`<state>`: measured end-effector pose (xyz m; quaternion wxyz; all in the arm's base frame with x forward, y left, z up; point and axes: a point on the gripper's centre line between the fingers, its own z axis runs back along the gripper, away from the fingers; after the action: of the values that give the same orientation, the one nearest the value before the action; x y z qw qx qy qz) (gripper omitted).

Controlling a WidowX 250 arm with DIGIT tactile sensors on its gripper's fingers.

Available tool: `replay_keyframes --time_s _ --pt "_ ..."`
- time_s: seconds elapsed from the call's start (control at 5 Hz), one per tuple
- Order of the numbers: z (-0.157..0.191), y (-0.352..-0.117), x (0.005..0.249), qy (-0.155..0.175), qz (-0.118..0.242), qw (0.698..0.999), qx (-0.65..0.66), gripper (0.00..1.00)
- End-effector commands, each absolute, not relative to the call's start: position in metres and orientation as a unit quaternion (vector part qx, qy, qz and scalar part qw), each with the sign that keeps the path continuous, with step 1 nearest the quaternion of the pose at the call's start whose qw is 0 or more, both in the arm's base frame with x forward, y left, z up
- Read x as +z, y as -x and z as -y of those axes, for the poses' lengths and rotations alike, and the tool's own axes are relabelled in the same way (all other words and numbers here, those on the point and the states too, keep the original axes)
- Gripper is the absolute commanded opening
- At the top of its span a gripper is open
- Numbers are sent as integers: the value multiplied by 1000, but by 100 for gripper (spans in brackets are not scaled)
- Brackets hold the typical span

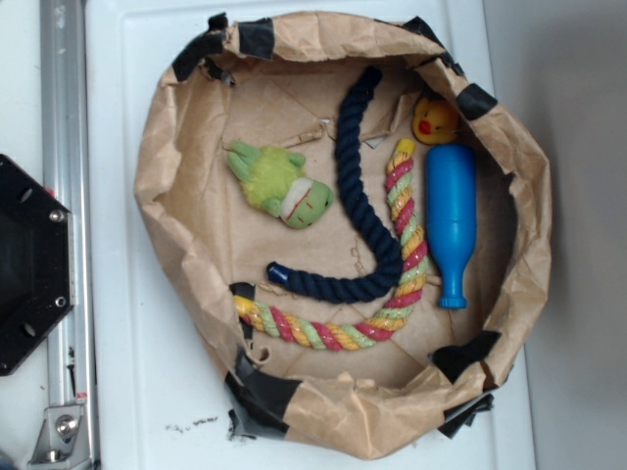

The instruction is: Grab the green animal.

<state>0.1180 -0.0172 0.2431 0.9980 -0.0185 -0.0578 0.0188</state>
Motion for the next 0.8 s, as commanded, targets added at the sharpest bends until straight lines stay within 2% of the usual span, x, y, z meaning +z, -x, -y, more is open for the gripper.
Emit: replay_keyframes --time_s 0.0,0.2,0.4,0.6 --pt "17 -118 243 19 58 998 19 100" --pt "3 -164 217 -71 101 986 -108 100" --pt "-1 -197 187 -57 82 981 -168 100" --pt "-18 -224 143 -59 55 981 -178 100"
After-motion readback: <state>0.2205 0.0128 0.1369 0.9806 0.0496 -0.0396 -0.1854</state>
